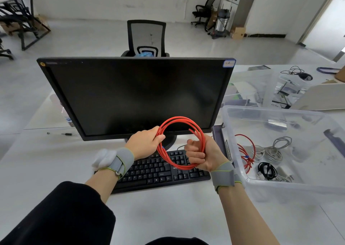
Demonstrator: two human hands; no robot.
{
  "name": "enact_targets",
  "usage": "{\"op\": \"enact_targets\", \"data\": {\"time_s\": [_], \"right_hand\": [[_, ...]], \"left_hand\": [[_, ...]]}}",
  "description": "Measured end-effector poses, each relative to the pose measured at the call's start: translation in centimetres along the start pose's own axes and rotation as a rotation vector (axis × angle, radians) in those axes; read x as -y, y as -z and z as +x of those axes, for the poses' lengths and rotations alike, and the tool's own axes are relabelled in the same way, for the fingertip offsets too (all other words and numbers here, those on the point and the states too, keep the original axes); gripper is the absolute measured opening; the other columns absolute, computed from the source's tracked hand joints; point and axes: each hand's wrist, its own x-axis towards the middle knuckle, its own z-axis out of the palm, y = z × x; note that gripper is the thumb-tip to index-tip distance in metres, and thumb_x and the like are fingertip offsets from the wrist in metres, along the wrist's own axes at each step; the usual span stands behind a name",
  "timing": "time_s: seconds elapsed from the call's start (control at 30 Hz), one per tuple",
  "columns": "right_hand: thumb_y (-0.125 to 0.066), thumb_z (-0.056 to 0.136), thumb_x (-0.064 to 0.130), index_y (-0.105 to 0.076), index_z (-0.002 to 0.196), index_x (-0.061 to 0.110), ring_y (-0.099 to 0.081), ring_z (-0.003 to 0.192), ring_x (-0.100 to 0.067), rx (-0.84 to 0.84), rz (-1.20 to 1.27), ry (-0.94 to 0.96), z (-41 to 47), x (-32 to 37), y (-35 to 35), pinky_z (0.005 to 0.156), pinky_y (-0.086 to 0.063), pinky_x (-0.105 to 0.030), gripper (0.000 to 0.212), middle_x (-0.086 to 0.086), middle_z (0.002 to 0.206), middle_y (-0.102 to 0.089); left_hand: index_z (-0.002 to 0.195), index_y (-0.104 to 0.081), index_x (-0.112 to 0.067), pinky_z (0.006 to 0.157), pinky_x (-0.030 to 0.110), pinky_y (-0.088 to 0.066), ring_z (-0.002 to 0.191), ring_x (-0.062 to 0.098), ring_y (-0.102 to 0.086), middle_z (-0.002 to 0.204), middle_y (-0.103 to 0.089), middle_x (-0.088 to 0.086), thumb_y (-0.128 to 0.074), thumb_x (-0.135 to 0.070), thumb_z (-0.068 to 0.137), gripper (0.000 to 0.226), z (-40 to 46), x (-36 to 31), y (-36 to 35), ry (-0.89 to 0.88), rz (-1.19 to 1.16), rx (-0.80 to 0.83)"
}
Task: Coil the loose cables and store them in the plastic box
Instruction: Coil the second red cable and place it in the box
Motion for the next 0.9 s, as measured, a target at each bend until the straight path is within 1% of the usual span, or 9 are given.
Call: {"op": "enact_targets", "data": {"time_s": [0.1, 0.2, 0.27, 0.43, 0.5, 0.57, 0.67, 0.8, 0.9], "right_hand": [[-0.044, 0.083, 0.023, -0.048, 0.059, 0.009, -0.027, 0.021, -0.008, -0.05, 0.011, 0.059, 0.3, -0.6, 0.1, 0.023, -0.019, -0.01, 0.028, -0.001, 0.044, -0.039], [-0.034, 0.093, 0.011, -0.044, 0.069, 0.013, -0.025, 0.023, -0.006, -0.255, -0.068, 0.238, 1.0, -0.9, 0.5, 0.026, -0.017, -0.011, 0.026, 0.002, 0.045, -0.048], [-0.034, 0.094, 0.009, -0.048, 0.073, 0.012, -0.027, 0.024, -0.006, -0.346, -0.187, 0.31, 1.1, -1.0, 0.6, 0.027, -0.018, -0.011, 0.025, 0.004, 0.047, -0.053], [-0.041, 0.093, 0.01, -0.06, 0.081, 0.006, -0.032, 0.027, -0.008, -0.404, -0.38, 0.396, 0.5, -0.9, 0.1, 0.03, -0.024, -0.015, 0.023, -0.006, 0.068, -0.061], [-0.042, 0.094, 0.011, -0.063, 0.082, 0.004, -0.034, 0.028, -0.008, -0.394, -0.43, 0.414, 0.3, -1.0, -0.3, 0.031, -0.026, -0.016, 0.025, -0.009, 0.074, -0.065], [-0.041, 0.096, 0.012, -0.064, 0.083, 0.003, -0.035, 0.028, -0.008, -0.37, -0.456, 0.403, 0.2, -1.1, -0.6, 0.031, -0.028, -0.016, 0.028, -0.011, 0.076, -0.067], [-0.038, 0.096, 0.012, -0.064, 0.084, 0.002, -0.035, 0.027, -0.008, -0.288, -0.439, 0.32, 0.1, -0.9, -0.9, 0.031, -0.028, -0.014, 0.031, -0.009, 0.073, -0.07], [-0.043, 0.091, 0.017, -0.069, 0.079, 0.0, -0.036, 0.028, -0.008, -0.044, -0.25, 0.109, 0.0, -1.0, -0.1, 0.031, -0.028, -0.015, 0.034, -0.003, 0.06, -0.065], [-0.049, 0.082, 0.02, -0.072, 0.084, 0.002, -0.034, 0.028, -0.007, 0.022, -0.15, 0.063, 0.1, -1.2, 0.4, 0.032, -0.025, -0.015, 0.029, 0.0, 0.058, -0.063]], "left_hand": [[0.093, -0.042, -0.021, 0.068, 0.034, -0.039, 0.073, 0.024, -0.055, 0.067, -0.05, -0.007, -0.032, -0.036, 0.101, 0.02, -0.1, 0.0, 0.2, -0.011, 0.06, -0.016], [0.094, -0.04, -0.022, 0.068, 0.033, -0.038, 0.074, 0.024, -0.053, 0.071, -0.052, -0.005, -0.031, -0.037, 0.101, 0.019, -0.1, 0.0, -0.1, -0.001, 0.115, -0.011], [0.098, -0.042, -0.021, 0.07, 0.034, -0.038, 0.075, 0.024, -0.052, 0.077, -0.054, -0.003, -0.03, -0.037, 0.101, 0.021, -0.1, -0.1, -0.4, 0.017, 0.121, 0.007], [0.104, -0.048, -0.019, 0.074, 0.034, -0.038, 0.079, 0.025, -0.051, 0.088, -0.059, 0.002, -0.031, -0.036, 0.101, 0.024, 0.1, -0.1, -0.7, 0.084, 0.087, 0.016], [0.1, -0.049, -0.02, 0.076, 0.034, -0.038, 0.082, 0.025, -0.05, 0.092, -0.06, 0.003, -0.032, -0.036, 0.1, 0.024, 0.3, 0.2, -0.7, 0.109, 0.076, 0.017], [0.093, -0.047, -0.02, 0.076, 0.034, -0.038, 0.082, 0.024, -0.05, 0.09, -0.059, 0.002, -0.033, -0.036, 0.1, 0.022, 0.4, 0.6, -0.8, 0.122, 0.056, 0.033], [0.089, -0.047, -0.021, 0.077, 0.034, -0.039, 0.083, 0.024, -0.053, 0.087, -0.059, 0.002, -0.035, -0.035, 0.099, 0.021, 0.3, 1.0, -1.1, 0.128, 0.025, 0.054], [0.099, -0.05, -0.02, 0.077, 0.035, -0.04, 0.087, 0.027, -0.056, 0.093, -0.062, 0.003, -0.033, -0.036, 0.1, 0.023, 0.3, 0.5, -0.7, 0.1, 0.099, 0.01], [0.102, -0.051, -0.019, 0.077, 0.036, -0.04, 0.09, 0.03, -0.058, 0.094, -0.063, 0.005, -0.033, -0.036, 0.1, 0.025, 0.3, 0.2, -0.3, 0.091, 0.146, -0.005]]}}
